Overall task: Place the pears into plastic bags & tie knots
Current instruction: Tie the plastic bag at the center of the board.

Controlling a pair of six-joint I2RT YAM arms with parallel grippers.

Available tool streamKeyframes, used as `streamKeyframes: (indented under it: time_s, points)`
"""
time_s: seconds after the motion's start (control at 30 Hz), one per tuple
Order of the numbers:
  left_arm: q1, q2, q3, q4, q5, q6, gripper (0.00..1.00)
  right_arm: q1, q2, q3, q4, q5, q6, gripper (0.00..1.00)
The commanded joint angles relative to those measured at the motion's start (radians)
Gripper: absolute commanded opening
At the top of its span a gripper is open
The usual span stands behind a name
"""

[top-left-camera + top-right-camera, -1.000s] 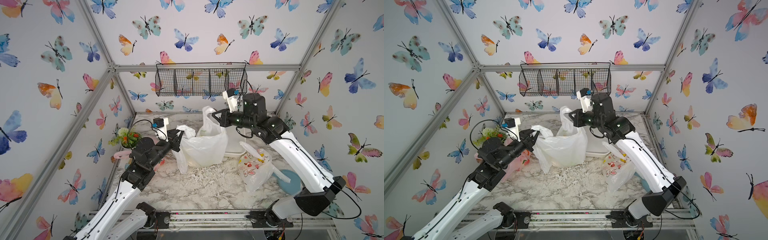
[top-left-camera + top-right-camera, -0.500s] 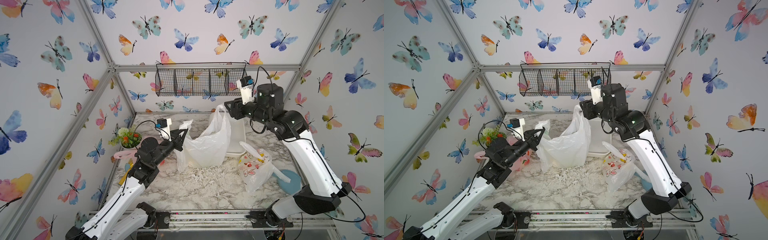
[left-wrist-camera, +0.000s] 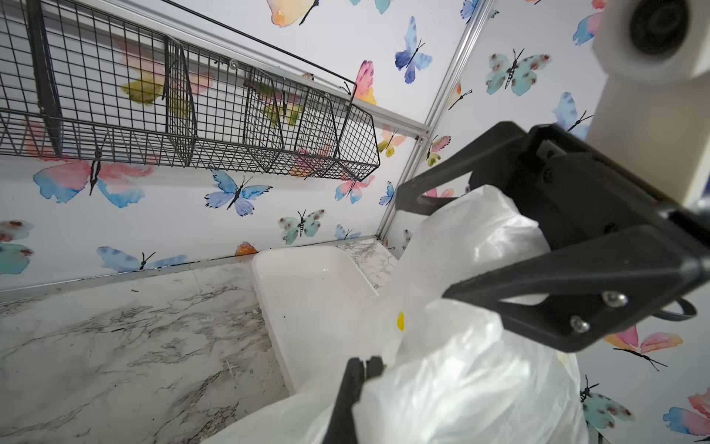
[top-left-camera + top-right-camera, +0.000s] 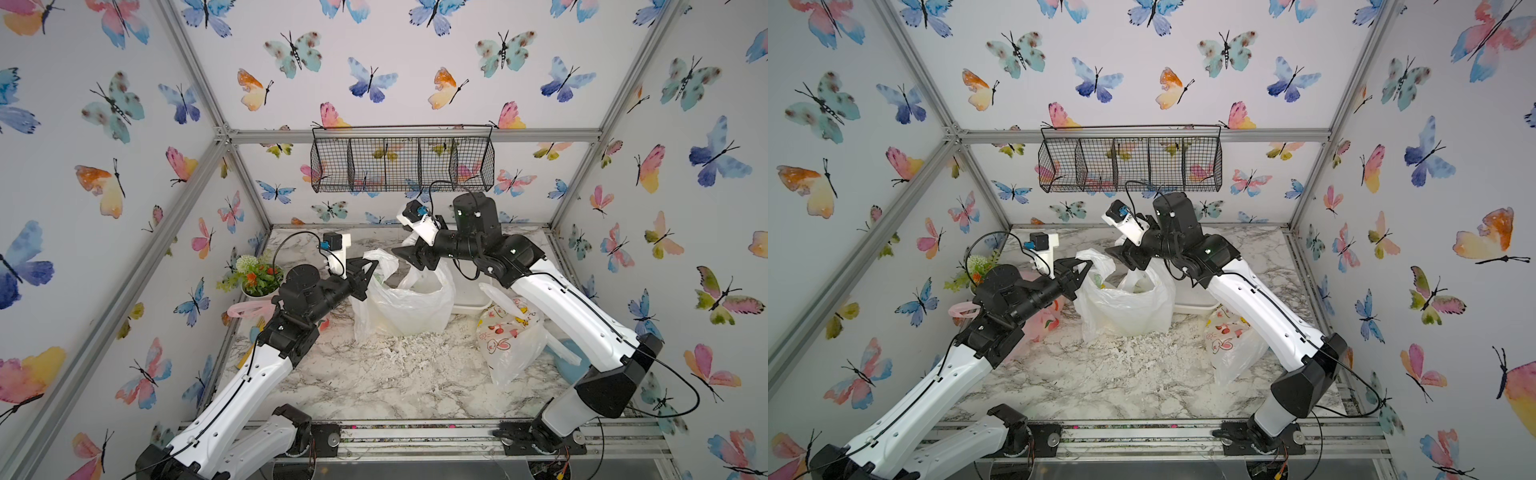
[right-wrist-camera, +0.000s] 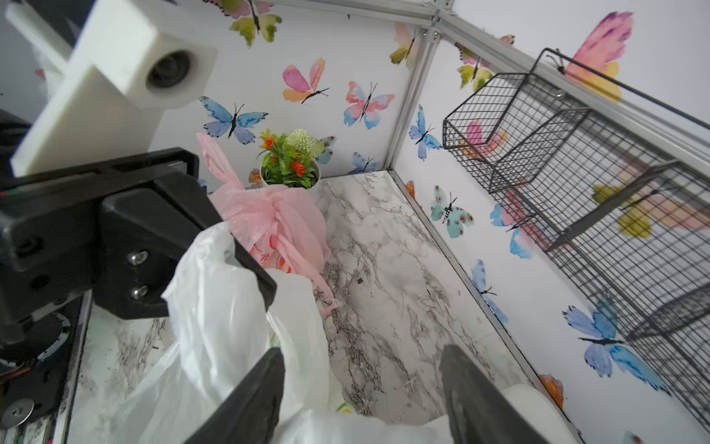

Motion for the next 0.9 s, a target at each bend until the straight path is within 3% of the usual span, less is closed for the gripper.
streamKeyframes:
  time_s: [0.0, 0.23, 0.43, 0.87]
  points:
    - [0.007, -0.008, 0.023, -0.020, 0.015, 0.034, 0.01, 0.001, -0.014, -0.010, 0.026, -0.090, -0.110, 0.67]
    - [0.028, -0.005, 0.035, -0.038, -0.022, 0.050, 0.00, 0.001, -0.077, -0.031, 0.123, -0.069, -0.040, 0.67]
    - [0.055, -0.040, 0.000, -0.029, -0.142, -0.046, 0.00, 0.013, -0.061, 0.102, 0.113, -0.065, 0.024, 0.66]
    - [0.058, -0.066, -0.026, -0.012, -0.139, -0.059, 0.00, 0.101, 0.151, 0.266, -0.084, -0.114, -0.071, 0.61]
